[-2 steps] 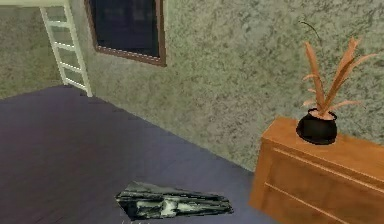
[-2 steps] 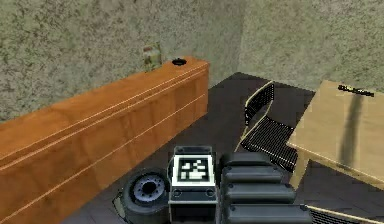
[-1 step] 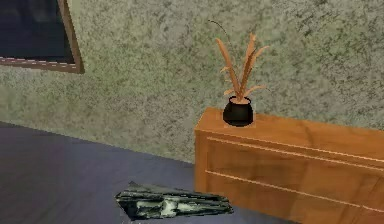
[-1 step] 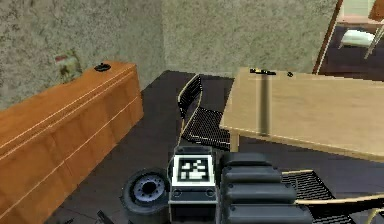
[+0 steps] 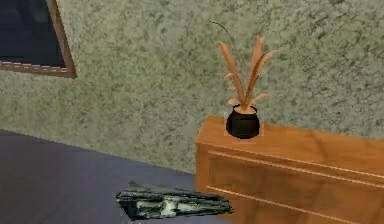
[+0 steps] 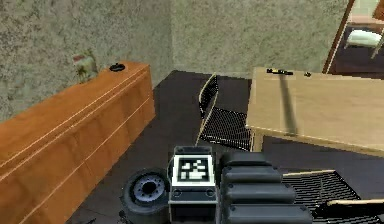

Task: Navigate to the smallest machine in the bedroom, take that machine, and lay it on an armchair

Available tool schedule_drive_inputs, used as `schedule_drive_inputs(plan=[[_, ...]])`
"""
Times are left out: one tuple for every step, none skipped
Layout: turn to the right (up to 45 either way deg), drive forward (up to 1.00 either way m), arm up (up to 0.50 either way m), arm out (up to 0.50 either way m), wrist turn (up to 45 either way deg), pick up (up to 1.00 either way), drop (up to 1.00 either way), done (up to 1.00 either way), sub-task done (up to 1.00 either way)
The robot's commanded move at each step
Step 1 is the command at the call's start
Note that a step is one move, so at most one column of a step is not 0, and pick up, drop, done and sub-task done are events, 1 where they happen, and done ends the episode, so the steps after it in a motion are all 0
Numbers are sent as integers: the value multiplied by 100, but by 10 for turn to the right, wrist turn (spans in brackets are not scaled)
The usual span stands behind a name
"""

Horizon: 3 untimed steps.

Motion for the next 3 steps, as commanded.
schedule_drive_inputs(plan=[[-450, 0, 0, 0, 0, 0, 0, 0, 0], [-450, 0, 0, 0, 0, 0, 0, 0, 0], [-450, 0, 0, 0, 0, 0, 0, 0, 0]])
